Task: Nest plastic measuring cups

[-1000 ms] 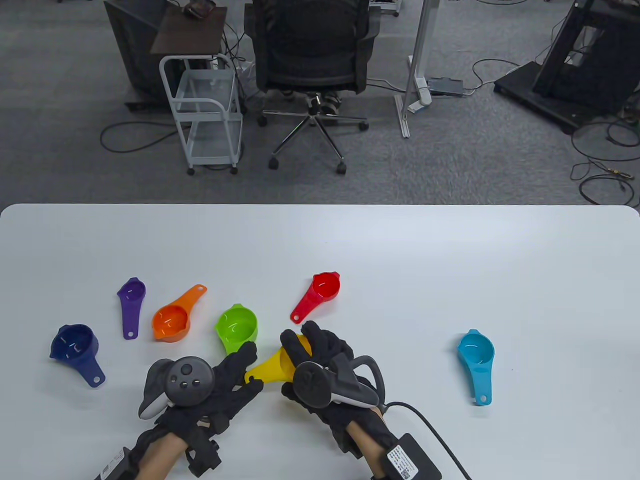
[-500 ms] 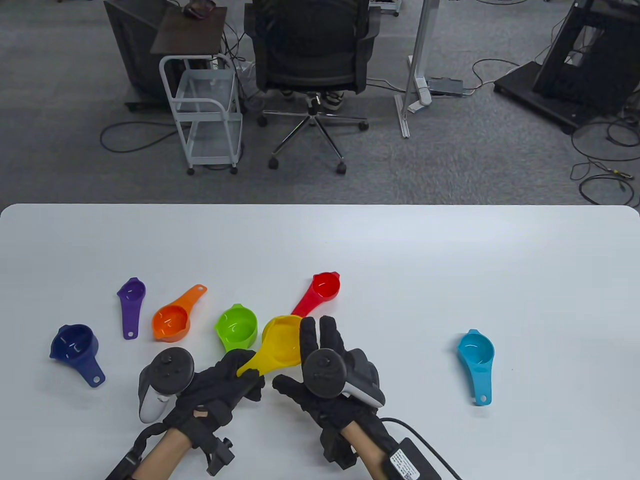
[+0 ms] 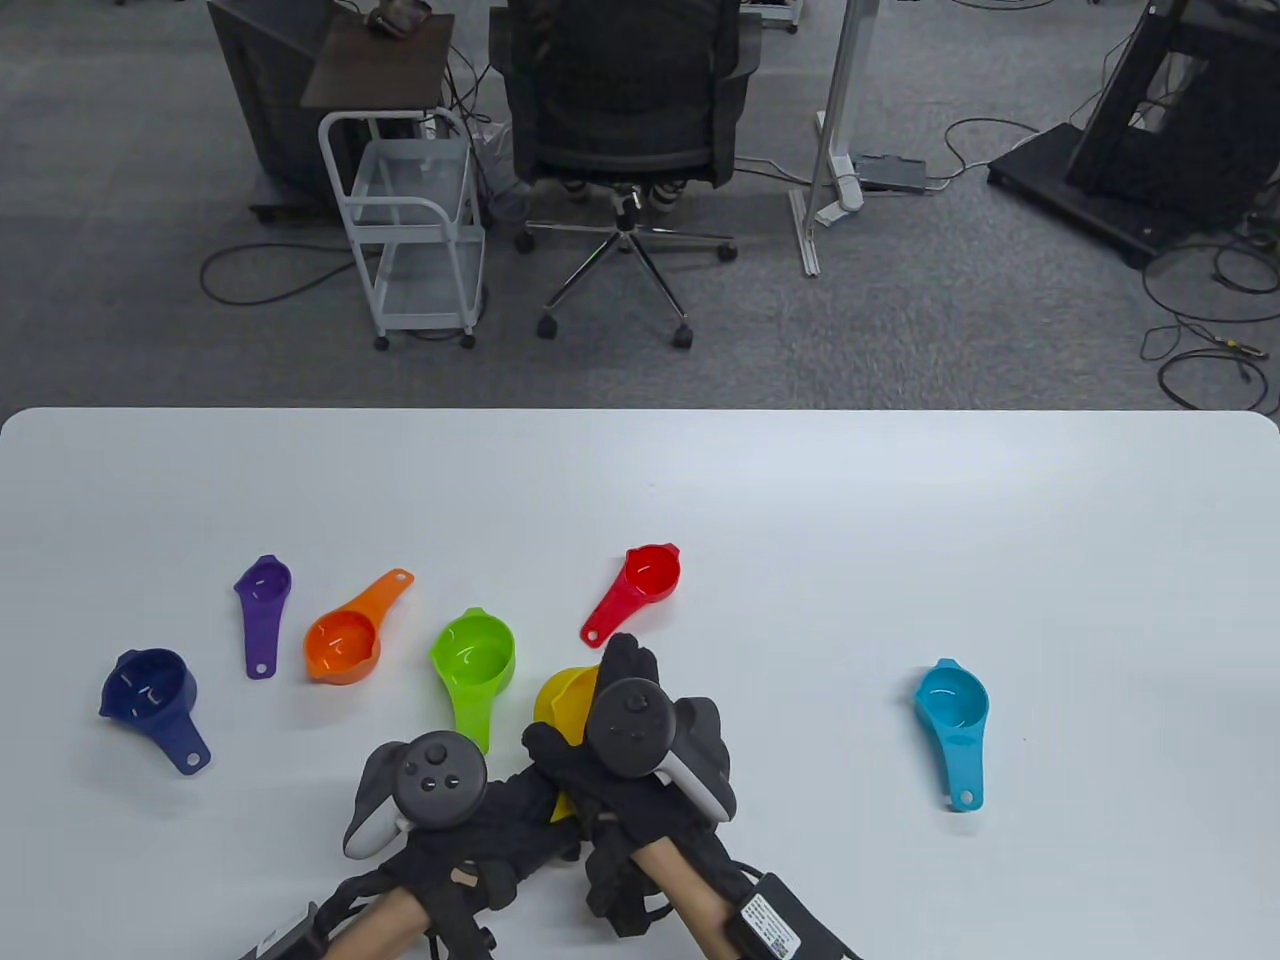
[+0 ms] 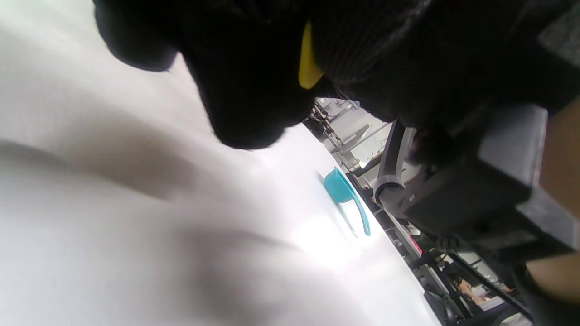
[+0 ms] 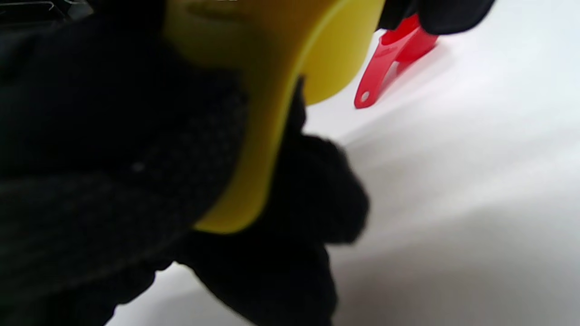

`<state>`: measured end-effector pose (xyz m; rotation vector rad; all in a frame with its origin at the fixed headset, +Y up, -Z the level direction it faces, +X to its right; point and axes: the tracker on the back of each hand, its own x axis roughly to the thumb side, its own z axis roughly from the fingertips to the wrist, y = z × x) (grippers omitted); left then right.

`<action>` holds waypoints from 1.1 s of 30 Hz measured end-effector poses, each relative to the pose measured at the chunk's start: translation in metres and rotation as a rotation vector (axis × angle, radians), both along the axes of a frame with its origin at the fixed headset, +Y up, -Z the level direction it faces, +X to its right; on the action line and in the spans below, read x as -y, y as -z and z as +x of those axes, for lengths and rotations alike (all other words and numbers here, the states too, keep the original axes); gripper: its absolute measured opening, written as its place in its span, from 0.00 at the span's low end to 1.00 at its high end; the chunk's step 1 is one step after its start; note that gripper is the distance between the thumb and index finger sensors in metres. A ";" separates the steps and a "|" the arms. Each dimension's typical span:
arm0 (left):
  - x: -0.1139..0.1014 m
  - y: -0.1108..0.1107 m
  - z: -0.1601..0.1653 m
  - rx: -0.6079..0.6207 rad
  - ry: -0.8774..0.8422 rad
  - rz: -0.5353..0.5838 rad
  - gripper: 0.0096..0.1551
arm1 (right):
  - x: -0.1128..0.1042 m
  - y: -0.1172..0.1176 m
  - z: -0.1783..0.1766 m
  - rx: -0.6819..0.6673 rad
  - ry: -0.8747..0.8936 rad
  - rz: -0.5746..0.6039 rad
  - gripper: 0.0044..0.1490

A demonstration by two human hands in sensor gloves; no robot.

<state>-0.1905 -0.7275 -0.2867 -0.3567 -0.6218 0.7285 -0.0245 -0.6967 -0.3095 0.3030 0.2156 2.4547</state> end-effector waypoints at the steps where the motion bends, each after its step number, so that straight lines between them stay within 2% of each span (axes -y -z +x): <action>1: -0.005 0.001 -0.001 0.022 0.051 0.068 0.31 | -0.003 0.002 0.000 0.015 -0.022 0.011 0.70; 5: -0.027 -0.001 -0.016 -0.028 0.289 0.432 0.34 | -0.009 0.009 -0.005 0.066 -0.123 0.061 0.69; 8: -0.040 -0.004 -0.034 -0.193 0.353 0.667 0.30 | -0.012 0.010 -0.015 0.044 -0.187 0.021 0.67; 9: -0.043 -0.002 -0.040 -0.235 0.370 0.708 0.38 | -0.012 0.011 -0.021 0.027 -0.206 0.009 0.67; 10: -0.047 0.001 -0.047 -0.256 0.392 0.705 0.43 | -0.011 0.012 -0.027 0.008 -0.248 0.005 0.67; 13: -0.050 0.009 -0.067 -0.308 0.337 0.607 0.49 | -0.003 0.013 -0.045 -0.026 -0.365 -0.010 0.67; 17: -0.044 0.021 -0.084 -0.340 0.396 0.514 0.52 | 0.018 0.016 -0.059 -0.060 -0.478 -0.103 0.67; 22: -0.032 0.031 -0.091 -0.346 0.474 0.433 0.53 | 0.025 0.018 -0.056 -0.031 -0.532 -0.086 0.67; 33: -0.024 0.034 -0.084 -0.315 0.528 0.391 0.53 | 0.039 0.022 -0.045 -0.021 -0.573 -0.159 0.65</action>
